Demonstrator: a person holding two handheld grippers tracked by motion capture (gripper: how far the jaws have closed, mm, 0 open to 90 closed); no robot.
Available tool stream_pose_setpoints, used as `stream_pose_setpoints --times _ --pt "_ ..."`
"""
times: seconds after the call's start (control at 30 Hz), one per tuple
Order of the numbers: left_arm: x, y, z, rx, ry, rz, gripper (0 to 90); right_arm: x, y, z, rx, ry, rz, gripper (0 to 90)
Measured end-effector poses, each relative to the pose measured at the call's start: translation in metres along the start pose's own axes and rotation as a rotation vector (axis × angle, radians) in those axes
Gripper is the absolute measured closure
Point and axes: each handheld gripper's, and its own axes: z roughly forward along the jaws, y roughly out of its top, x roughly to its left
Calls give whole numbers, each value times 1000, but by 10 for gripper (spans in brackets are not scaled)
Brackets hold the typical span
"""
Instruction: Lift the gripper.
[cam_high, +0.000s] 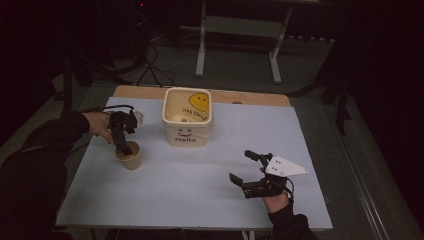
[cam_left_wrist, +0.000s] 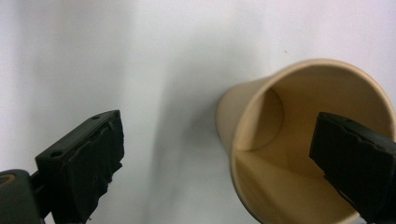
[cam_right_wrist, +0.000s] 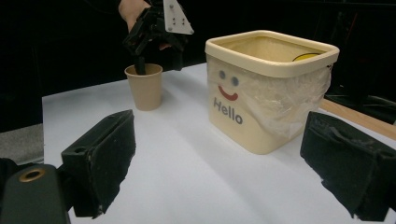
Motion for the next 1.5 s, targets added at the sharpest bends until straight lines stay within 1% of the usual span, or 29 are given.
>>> stream_pose_setpoints --times 0.2,0.27,0.4,0.43,0.57,0.6,0.63,0.67,0.73,0.77,0.8,0.9,0.93,0.97,1.0,1.03,1.07,1.1,1.17,1.2,1.33,1.37,1.4,1.43,1.47,1.5 --pt "0 2 2 1 -3 -7 35 0 0 0 7 5 -3 103" --pt "0 3 0 5 -6 -9 35 0 0 0 12 9 -2 103" --pt "0 2 -5 -8 4 -7 35 1 0 1 15 12 -2 102" --pt "-1 3 -9 -24 12 -10 34 1 0 0 13 13 -2 103" --pt "-3 4 -15 -29 15 -9 32 1 0 0 15 14 0 103" --pt "-4 6 -19 -30 8 -8 32 1 0 0 14 15 -1 103" --pt "-4 6 -19 -30 8 -8 32 1 0 0 14 15 -1 103" --pt "-6 7 -24 -30 10 -6 32 1 0 0 13 18 -2 102" --pt "-7 7 -26 -25 10 -5 32 1 0 1 16 17 -4 103" --pt "-8 8 -31 -24 10 -5 32 1 1 1 16 19 -3 103" --pt "-8 7 -34 -23 17 0 33 1 1 0 14 19 -4 103" --pt "-10 7 -39 -26 15 -4 33 1 1 0 13 19 -2 103" --pt "-10 7 -42 -26 22 -4 33 1 1 0 13 18 -1 103" --pt "-12 6 -47 -27 17 -6 33 1 1 0 12 22 1 102" --pt "-13 7 -50 -22 20 -6 33 1 1 0 13 22 1 102" --pt "-14 7 -52 -23 16 -2 33 1 1 0 14 24 0 102" --pt "-15 7 -55 -29 6 -7 33 1 1 0 16 23 -1 102" --pt "-15 7 -55 -29 6 -7 34 1 1 0 16 23 -1 102" --pt "-17 7 -61 -26 15 -4 34 2 1 1 18 23 -3 102" --pt "-18 7 -67 -30 18 -6 34 2 1 1 18 24 -4 102" --pt "-21 7 -76 -35 21 -1 34 2 1 2 20 24 -5 102" --pt "-23 8 -80 -31 30 0 34 2 1 2 20 24 -4 102" --pt "-23 8 -80 -31 30 0 34 2 1 2 21 27 -4 102" --pt "-24 8 -83 -32 24 1 34 2 1 2 21 27 -4 102" --pt "-25 8 -85 -30 32 4 34 2 1 2 22 30 -1 102" --pt "-27 9 -91 -38 25 2 33 2 1 2 22 34 1 102"
